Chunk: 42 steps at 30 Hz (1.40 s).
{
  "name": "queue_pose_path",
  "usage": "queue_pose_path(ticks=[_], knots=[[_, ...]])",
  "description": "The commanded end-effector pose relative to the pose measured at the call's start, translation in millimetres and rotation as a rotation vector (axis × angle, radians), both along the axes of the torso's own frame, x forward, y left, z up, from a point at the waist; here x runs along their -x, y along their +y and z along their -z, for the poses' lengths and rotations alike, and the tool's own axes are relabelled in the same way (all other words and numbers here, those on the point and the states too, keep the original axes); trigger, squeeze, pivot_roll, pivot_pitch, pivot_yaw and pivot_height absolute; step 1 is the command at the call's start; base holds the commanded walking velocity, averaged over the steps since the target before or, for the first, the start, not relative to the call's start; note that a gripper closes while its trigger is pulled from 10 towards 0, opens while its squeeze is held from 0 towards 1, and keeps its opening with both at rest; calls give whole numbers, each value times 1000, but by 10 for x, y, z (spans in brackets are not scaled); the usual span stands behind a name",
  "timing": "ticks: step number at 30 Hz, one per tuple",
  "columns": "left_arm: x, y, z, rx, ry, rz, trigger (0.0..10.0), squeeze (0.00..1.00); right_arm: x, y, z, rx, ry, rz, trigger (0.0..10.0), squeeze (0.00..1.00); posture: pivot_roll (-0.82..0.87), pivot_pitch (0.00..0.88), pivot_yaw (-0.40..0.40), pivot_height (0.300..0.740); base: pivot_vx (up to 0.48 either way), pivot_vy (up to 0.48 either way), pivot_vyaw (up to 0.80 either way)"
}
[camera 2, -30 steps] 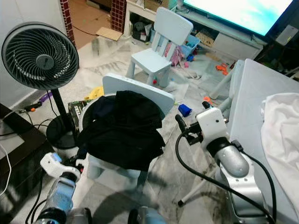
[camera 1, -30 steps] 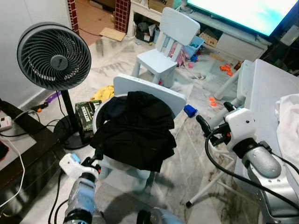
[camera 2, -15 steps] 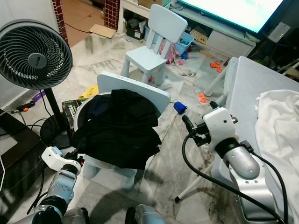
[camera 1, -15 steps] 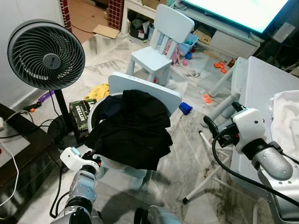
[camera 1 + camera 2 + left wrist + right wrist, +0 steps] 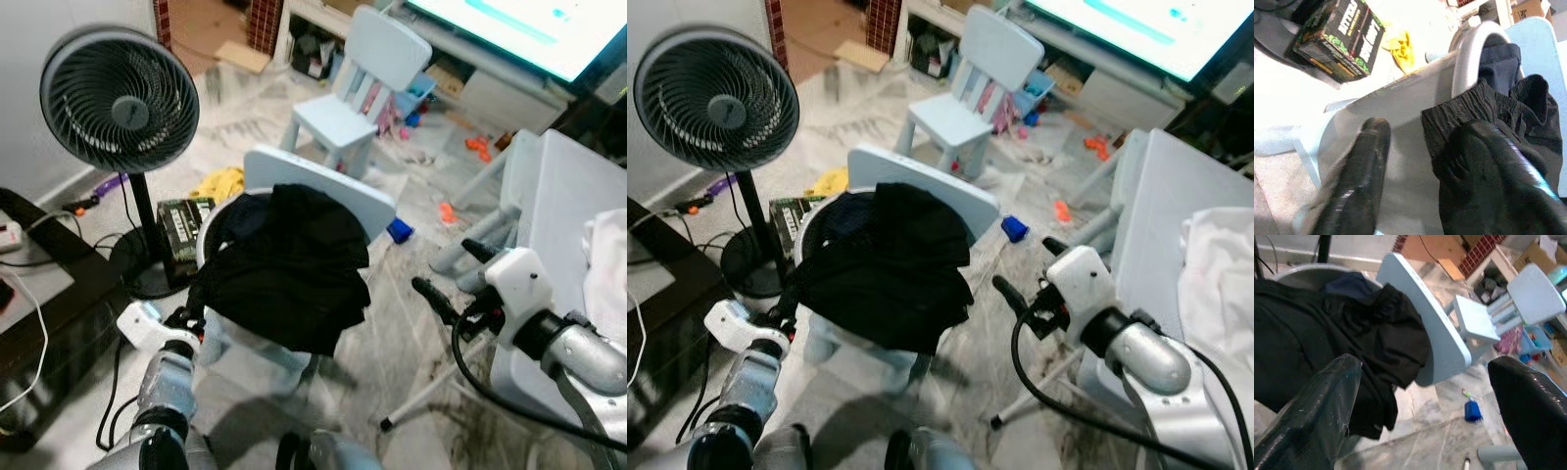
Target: Hang hanger
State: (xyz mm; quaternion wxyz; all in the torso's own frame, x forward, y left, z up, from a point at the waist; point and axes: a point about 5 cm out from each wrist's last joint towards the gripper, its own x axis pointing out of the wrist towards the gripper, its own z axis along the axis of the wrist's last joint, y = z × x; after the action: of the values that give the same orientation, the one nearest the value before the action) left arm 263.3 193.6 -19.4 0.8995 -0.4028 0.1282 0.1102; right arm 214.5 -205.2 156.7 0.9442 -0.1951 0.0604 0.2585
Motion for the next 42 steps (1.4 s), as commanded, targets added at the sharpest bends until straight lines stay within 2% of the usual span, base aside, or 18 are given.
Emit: queue_pose_path(ticks=[1,5,6,7,14,18,19,23,24,25,26,27,29,31,36,39,42], knots=[[40,-104,53,10,19,34,0,0,42,-42,-42,19,8,-1,10000,0,-300,162,-260,740,0,0,0],[51,-102,59,7,18,32,0,0,59,-70,-80,25,2,9,10000,0,-311,178,-267,740,0,0,0],[53,-97,60,-4,22,34,9686,0,75,-79,-101,28,-4,23,10000,0,-315,187,-268,740,0,0,0],[57,-90,61,-14,24,37,10000,0,94,-78,-110,27,-7,30,10000,0,-315,194,-269,740,0,0,0],[57,-52,27,-62,-10,56,10000,0,222,-45,-95,25,2,48,10000,0,-312,237,-268,740,0,0,0],[75,14,-1,-125,-31,38,10000,0,256,-46,-108,13,12,67,10000,0,-317,267,-276,740,0,0,0],[84,33,-14,-152,-42,32,0,0,270,-44,-99,17,20,63,10000,0,-318,277,-277,740,0,0,0],[101,37,-38,-223,-57,37,0,0,281,-47,-96,15,25,70,10000,0,-308,280,-279,740,0,0,0],[105,41,-52,-259,-63,40,0,0,277,-47,-97,14,24,72,10000,0,-304,280,-276,740,0,0,0],[100,46,-108,-343,-87,47,0,0,260,-45,-102,12,16,76,10000,0,-304,280,-276,740,0,0,0],[100,46,-108,-343,-87,47,0,0,260,-45,-102,12,16,76,10000,0,-304,280,-276,740,0,0,0],[93,56,-144,-388,-100,48,0,0,243,-43,-102,11,11,80,10000,0,-290,278,-269,740,0,0,0],[76,87,-186,-425,-113,44,0,0,220,-36,-100,9,2,82,10000,0,-285,276,-267,740,0,0,0],[21,126,-293,-523,-154,69,0,0,190,-20,-88,2,-5,88,10000,0,-265,266,-256,740,0,0,0],[-58,195,-468,-601,-206,40,0,0,151,32,-35,-16,-11,90,10000,0,-225,244,-235,740,0,0,0],[-83,216,-517,-616,-219,31,0,0,123,58,-18,-26,-19,92,10000,0,-210,237,-226,740,0,0,0],[-131,182,-607,-673,-258,83,0,0,73,122,17,-45,-31,91,10000,0,-186,222,-210,740,0,0,0]])
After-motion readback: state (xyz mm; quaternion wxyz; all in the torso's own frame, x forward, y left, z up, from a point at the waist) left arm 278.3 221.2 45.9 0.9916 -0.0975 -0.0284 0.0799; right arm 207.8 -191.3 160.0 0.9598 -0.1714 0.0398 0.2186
